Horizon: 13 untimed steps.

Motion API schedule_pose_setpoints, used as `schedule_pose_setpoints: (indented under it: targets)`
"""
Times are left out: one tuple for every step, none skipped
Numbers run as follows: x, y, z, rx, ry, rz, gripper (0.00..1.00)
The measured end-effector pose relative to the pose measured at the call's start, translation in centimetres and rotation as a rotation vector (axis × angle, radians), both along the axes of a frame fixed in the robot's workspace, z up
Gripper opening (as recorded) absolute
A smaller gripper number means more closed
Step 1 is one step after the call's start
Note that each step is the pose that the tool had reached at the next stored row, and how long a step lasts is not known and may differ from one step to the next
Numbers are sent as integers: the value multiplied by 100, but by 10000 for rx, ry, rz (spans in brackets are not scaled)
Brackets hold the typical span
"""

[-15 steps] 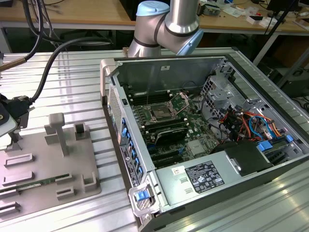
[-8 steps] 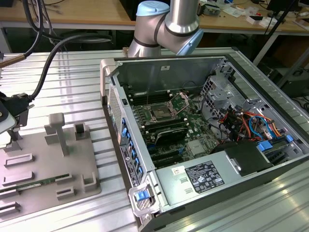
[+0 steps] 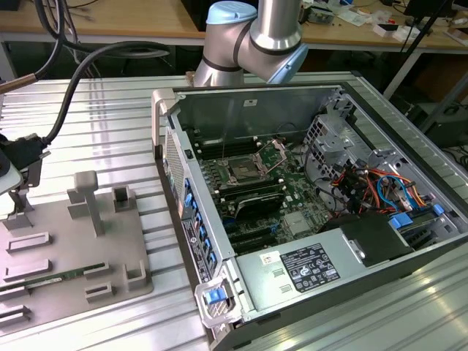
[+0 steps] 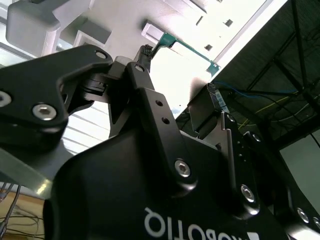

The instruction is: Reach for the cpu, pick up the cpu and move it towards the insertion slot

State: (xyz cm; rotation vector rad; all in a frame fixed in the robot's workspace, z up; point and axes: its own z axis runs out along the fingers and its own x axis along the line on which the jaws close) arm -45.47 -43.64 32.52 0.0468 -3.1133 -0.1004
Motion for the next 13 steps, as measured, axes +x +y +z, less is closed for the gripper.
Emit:
schedule_pose_setpoints:
  targets:
    - [0, 0, 1, -1, 1, 0, 55]
    - [0, 0, 1, -1, 1, 0, 55]
    - [0, 0, 1, 0, 1, 0, 55]
    - [0, 0, 1, 0, 1, 1, 55]
    - [0, 0, 1, -1, 1, 1, 55]
    - [0, 0, 1, -1, 1, 1, 55]
    - [3, 0, 2, -5, 3, 1, 55]
    - [14, -1, 2, -10, 3, 3, 55]
    - [30, -1, 0, -12, 2, 2, 55]
    - [51, 0, -1, -15, 2, 0, 55]
    - [81, 0, -2, -17, 2, 1, 55]
    - [110, 0, -3, -15, 0, 1, 55]
    - [110, 0, -3, -16, 1, 0, 55]
